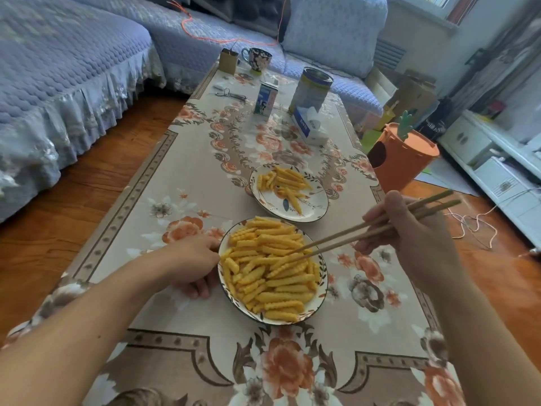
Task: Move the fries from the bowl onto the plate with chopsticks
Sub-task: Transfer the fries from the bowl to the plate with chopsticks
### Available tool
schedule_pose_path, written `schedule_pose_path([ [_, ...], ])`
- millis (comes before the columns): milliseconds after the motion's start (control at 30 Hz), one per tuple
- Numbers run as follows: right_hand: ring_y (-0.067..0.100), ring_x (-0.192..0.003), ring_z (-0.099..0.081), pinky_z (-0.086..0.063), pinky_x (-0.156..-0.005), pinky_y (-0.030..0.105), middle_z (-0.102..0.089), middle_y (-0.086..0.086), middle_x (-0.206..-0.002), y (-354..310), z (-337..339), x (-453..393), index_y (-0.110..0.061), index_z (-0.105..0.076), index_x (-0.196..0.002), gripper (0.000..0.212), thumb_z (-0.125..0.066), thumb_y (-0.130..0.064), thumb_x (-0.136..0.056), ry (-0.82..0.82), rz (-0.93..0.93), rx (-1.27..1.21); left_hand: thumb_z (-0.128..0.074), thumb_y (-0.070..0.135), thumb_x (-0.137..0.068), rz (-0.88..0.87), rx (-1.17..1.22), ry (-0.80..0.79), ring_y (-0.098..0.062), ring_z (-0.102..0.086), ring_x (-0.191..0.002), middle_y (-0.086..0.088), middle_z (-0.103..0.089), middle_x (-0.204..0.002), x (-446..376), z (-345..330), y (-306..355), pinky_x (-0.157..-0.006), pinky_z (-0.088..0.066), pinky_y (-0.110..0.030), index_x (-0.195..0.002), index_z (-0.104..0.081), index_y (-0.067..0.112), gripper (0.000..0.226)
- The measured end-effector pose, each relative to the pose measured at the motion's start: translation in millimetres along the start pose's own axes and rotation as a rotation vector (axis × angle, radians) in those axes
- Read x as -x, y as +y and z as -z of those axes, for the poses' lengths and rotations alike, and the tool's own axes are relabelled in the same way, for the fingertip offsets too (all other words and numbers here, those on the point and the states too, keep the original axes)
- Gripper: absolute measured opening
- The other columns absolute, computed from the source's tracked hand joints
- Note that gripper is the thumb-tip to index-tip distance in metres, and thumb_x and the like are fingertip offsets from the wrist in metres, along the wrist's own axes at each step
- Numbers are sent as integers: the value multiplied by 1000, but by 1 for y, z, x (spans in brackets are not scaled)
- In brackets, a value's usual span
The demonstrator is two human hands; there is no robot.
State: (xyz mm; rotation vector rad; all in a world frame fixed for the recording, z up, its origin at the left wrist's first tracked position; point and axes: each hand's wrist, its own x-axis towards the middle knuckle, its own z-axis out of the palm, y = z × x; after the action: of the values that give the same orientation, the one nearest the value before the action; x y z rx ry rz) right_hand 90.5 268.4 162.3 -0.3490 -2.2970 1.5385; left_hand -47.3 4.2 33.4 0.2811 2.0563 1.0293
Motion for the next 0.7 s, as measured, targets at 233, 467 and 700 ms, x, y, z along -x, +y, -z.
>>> schedule_pose_path([
  [233,37,-56,-71,-62,-54,36,-69,20,-64,-3,-5,-1,1,-69,-84,42,-52,-37,-93,23,24,22,-53,23,-100,-14,3,-24,-25,-69,-57,-13,-70,-76,0,0,1,-54,-57,-34,-110,-70,18,20],
  [467,27,-55,-71,-64,-57,36,-70,9,-62,20,-1,-58,-2,-67,-86,36,-54,-30,-105,294,-31,-31,-49,19,-100,2,-4,-29,-26,-71,-58,-12,-70,-78,-4,1,1,-56,-59,-35,-108,-68,19,20],
  [700,28,-61,-74,-64,-59,33,-73,26,-80,60,-38,-99,-4,-69,-89,29,-59,-27,-104,315,-27,76,-48,17,-99,-10,5,-44,-26,-68,-56,-12,-67,-80,1,4,5,-53,-57,-34,-104,-70,18,22],
])
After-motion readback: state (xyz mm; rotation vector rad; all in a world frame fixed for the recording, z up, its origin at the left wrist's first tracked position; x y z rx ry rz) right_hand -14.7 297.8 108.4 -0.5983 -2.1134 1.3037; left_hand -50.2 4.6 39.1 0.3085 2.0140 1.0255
